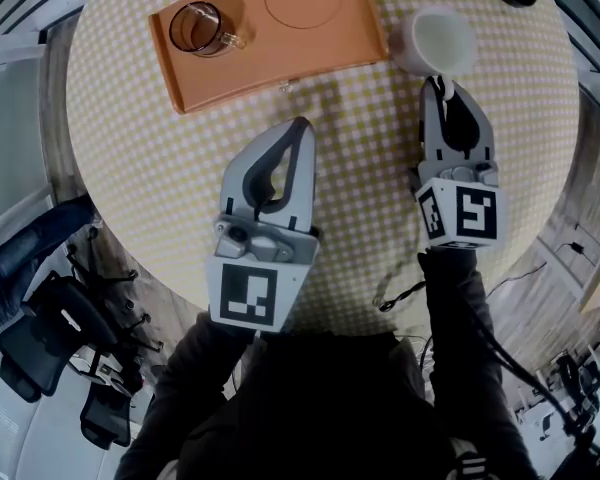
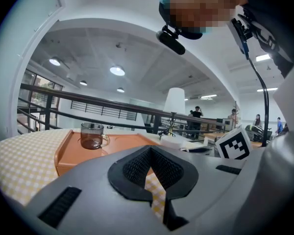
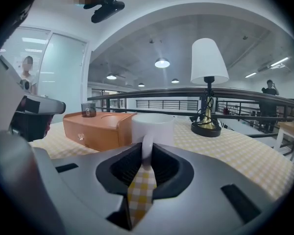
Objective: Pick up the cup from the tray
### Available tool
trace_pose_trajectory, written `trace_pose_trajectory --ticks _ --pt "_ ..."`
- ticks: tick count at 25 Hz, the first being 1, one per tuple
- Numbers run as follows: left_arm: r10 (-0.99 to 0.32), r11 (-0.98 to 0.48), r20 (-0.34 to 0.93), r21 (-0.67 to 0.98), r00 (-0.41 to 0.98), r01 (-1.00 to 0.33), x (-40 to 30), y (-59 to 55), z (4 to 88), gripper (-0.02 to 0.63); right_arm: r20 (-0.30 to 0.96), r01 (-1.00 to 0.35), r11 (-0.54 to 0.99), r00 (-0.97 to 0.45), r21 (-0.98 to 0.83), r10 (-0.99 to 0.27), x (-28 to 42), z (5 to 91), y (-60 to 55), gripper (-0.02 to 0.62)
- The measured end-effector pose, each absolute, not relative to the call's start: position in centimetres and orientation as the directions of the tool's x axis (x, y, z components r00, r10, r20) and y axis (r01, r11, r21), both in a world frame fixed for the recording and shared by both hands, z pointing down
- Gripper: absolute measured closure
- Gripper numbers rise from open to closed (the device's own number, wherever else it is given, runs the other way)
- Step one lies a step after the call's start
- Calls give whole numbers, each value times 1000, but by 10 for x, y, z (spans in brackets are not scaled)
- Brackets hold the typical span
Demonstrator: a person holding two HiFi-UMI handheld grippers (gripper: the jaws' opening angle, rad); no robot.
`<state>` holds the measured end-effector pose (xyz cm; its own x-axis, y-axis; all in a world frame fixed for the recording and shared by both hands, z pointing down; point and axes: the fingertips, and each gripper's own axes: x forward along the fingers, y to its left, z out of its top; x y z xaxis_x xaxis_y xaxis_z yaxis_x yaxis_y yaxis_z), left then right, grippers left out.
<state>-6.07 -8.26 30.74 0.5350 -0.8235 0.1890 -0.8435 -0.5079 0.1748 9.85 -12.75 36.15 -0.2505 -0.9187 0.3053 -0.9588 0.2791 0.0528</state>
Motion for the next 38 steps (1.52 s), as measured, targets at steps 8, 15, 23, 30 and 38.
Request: trace_pose_trajectory --ticks 8,15,23,30,38 --pt "-827 -505 189 166 530 -847 -57 -92 304 603 329 -956 291 -260 46 -908 102 364 -143 515" --pt "-823 -510 188 171 536 -843 -53 -86 302 603 333 -969 244 -219 36 -917 115 364 -139 456" --pt "-818 -518 184 172 544 -838 -52 -80 301 603 315 -974 224 -200 41 -928 119 356 -130 456" --pt "-818 -522 177 169 547 -836 -49 -82 299 603 289 -975 213 -187 61 -939 118 346 -114 457" --pt "-815 -540 150 153 559 -828 -46 -68 300 603 238 -966 254 -234 54 -943 98 334 -89 578"
